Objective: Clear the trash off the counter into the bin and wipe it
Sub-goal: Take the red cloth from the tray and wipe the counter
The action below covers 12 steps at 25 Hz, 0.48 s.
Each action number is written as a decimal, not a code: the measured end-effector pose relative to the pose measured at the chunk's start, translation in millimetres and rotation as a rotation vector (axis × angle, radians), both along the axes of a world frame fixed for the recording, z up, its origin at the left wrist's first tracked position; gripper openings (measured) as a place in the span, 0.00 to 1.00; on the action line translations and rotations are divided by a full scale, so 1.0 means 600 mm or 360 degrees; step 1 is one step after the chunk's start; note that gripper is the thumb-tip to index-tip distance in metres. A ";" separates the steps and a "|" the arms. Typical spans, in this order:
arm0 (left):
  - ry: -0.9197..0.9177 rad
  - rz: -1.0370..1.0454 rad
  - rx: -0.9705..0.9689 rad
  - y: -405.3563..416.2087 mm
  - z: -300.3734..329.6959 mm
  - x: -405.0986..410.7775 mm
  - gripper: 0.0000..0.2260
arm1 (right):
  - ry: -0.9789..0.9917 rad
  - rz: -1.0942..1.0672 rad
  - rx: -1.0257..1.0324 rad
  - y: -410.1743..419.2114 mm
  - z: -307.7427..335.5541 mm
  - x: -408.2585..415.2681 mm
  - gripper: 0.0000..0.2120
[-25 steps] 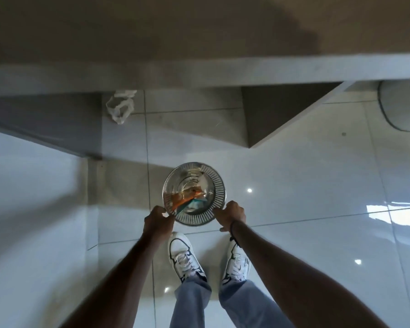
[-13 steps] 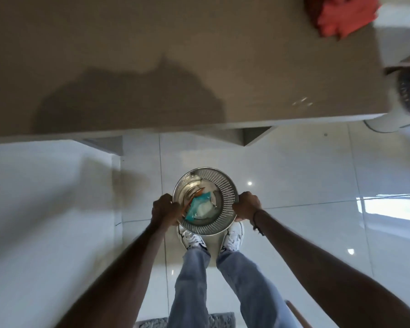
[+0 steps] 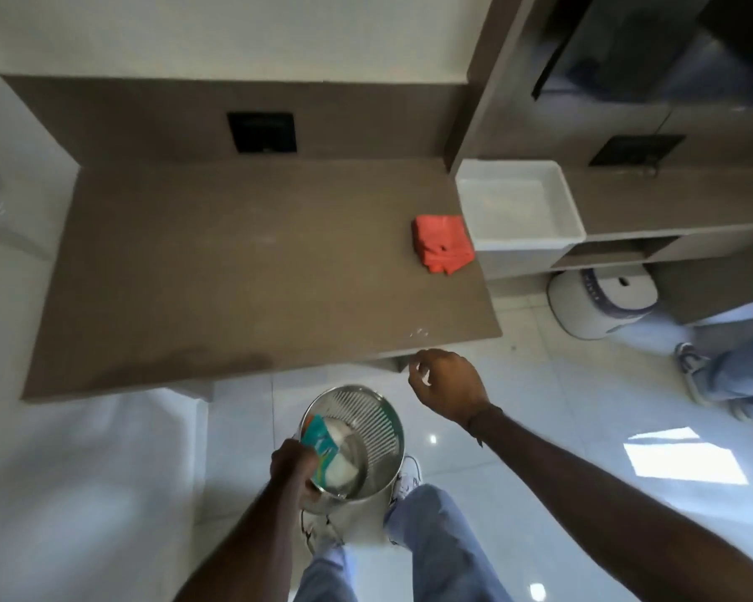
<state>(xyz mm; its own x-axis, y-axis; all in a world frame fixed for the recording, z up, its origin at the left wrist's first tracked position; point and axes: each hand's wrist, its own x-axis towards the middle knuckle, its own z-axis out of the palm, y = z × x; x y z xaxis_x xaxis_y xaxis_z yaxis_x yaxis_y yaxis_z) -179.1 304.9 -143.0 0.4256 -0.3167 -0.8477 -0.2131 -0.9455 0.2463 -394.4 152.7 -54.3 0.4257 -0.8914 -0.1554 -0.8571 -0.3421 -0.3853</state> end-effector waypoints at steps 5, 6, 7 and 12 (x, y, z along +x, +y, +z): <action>0.0047 0.0210 0.0117 -0.041 -0.019 -0.025 0.16 | 0.0284 0.0177 -0.0438 -0.216 0.038 0.004 0.30; 0.0045 0.0255 0.0129 -0.048 -0.024 -0.029 0.16 | 0.0448 0.0233 -0.0370 -0.263 0.039 0.009 0.34; 0.0037 0.0285 0.0143 -0.058 -0.031 -0.032 0.15 | 0.0580 0.0293 -0.0290 -0.309 0.038 0.013 0.38; -0.0009 0.0384 0.0168 -0.104 -0.037 -0.054 0.12 | 0.0890 0.0610 -0.0078 -0.448 -0.003 0.029 0.50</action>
<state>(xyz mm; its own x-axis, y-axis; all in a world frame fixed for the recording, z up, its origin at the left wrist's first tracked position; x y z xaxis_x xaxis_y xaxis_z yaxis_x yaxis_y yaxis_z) -211.3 242.3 -165.4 0.4829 -0.1154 -0.8680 0.0206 -0.9895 0.1430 -377.3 -115.9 -56.3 0.5803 -0.7052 -0.4074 -0.7375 -0.6672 0.1044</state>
